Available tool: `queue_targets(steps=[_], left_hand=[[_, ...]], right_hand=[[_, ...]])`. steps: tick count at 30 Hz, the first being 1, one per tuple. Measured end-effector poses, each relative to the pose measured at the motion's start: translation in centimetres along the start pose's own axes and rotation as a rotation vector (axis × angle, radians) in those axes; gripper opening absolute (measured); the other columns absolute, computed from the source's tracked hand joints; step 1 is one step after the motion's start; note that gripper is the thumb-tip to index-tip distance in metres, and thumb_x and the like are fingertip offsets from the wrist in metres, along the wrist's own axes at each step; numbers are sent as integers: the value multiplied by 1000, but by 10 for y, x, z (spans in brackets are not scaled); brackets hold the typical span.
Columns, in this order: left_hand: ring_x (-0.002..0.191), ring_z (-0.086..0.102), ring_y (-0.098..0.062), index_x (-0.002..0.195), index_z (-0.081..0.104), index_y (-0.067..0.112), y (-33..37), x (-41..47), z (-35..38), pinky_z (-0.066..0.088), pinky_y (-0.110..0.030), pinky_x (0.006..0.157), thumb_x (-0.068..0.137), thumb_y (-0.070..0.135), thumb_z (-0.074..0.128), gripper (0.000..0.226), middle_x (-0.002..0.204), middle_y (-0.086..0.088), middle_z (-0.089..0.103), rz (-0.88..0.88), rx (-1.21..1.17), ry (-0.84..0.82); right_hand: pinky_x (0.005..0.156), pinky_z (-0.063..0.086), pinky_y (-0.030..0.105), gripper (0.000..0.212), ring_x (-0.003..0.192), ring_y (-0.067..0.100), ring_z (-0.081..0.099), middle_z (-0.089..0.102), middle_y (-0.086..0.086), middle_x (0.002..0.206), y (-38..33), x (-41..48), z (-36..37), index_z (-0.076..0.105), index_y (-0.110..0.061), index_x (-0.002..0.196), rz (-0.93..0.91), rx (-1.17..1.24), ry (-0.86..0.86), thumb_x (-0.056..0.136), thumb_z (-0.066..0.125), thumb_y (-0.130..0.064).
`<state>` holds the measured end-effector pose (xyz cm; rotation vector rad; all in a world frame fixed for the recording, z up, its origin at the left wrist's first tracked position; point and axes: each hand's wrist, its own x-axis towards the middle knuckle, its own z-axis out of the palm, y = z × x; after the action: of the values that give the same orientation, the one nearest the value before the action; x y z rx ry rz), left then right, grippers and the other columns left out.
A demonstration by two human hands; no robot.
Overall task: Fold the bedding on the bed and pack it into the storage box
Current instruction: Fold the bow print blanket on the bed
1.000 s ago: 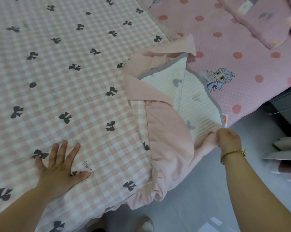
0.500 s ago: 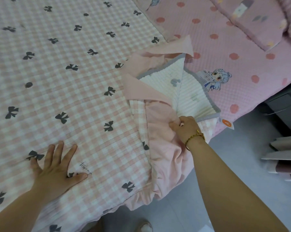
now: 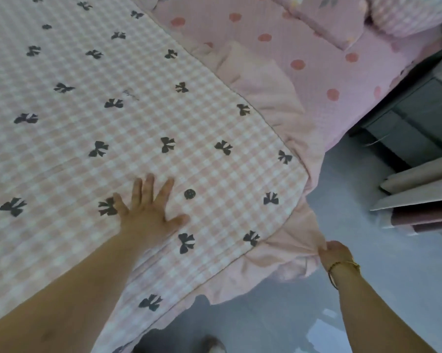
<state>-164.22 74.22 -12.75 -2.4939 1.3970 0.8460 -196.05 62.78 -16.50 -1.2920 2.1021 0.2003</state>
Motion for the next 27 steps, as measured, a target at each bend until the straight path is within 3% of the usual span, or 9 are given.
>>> queue_targets(steps=[3, 6, 11, 14, 17, 21, 23, 25, 27], left_hand=[[138, -29, -24, 137, -31, 33, 4, 13, 11, -13, -58, 108, 82, 72, 28, 90, 148, -2, -35, -48, 31, -45], [137, -30, -24, 123, -39, 29, 7, 16, 15, -14, -57, 108, 82, 71, 28, 89, 147, -2, -37, -55, 26, -75], [135, -33, -24, 117, -44, 27, 10, 20, 17, -16, -57, 106, 80, 74, 21, 88, 125, 0, -49, -62, 80, -104], [125, -41, -18, 110, -50, 31, 10, 26, 15, -31, -51, 92, 57, 89, -1, 92, 122, 1, -53, -56, 83, -112], [118, -44, -16, 104, -53, 34, 8, 29, 16, -37, -45, 81, 37, 85, -15, 93, 115, 3, -58, -42, 78, -137], [117, -46, -13, 105, -53, 36, 4, 32, 19, -49, -34, 63, 13, 86, -36, 107, 113, 7, -59, -18, 56, -146], [119, -45, -13, 109, -50, 35, 5, 33, 17, -50, -32, 63, 15, 88, -32, 110, 119, 6, -55, -6, 64, -139], [122, -43, -14, 114, -47, 33, 6, 35, 16, -49, -34, 66, 28, 90, -17, 107, 121, 6, -52, 4, 60, -114], [127, -41, -17, 118, -43, 30, 6, 36, 20, -43, -43, 83, 53, 90, 2, 99, 127, 5, -50, -16, 67, -93]], right_hand=[[105, 35, 40, 49, 124, 38, 42, 40, 23, 138, -15, 18, -1, 40, -2, 135, -83, 118, 10, 89, 55, -8], [106, 29, 32, 53, 130, 25, 36, 38, 8, 141, -53, 23, -4, 36, -9, 137, -274, 360, 56, 90, 57, -21], [95, 42, 29, 68, 108, 18, 51, 49, 0, 121, -106, 30, -8, 33, -8, 136, -256, 709, -172, 81, 68, -24], [91, 44, 33, 61, 107, 23, 53, 52, 5, 120, -111, 33, -13, 39, -8, 131, -169, 688, -220, 81, 69, -26], [83, 44, 32, 47, 96, 23, 54, 56, 8, 109, -107, 30, -17, 50, -6, 122, -151, 684, -268, 82, 68, -24], [82, 45, 32, 19, 94, 24, 52, 56, 9, 105, -107, 21, -18, 52, -13, 94, -273, 544, -50, 83, 66, -21], [83, 47, 33, 22, 98, 27, 52, 55, 9, 103, -108, 16, -17, 43, -21, 80, -368, 477, 81, 82, 66, -18], [63, 46, 12, 18, 79, 18, 52, 51, -2, 83, -110, 8, -19, 43, -17, 85, -450, 494, 134, 85, 61, -12], [50, 40, 5, 17, 63, 4, 45, 45, -11, 73, -112, -3, -24, 43, -15, 94, -516, 522, 133, 87, 55, -6]])
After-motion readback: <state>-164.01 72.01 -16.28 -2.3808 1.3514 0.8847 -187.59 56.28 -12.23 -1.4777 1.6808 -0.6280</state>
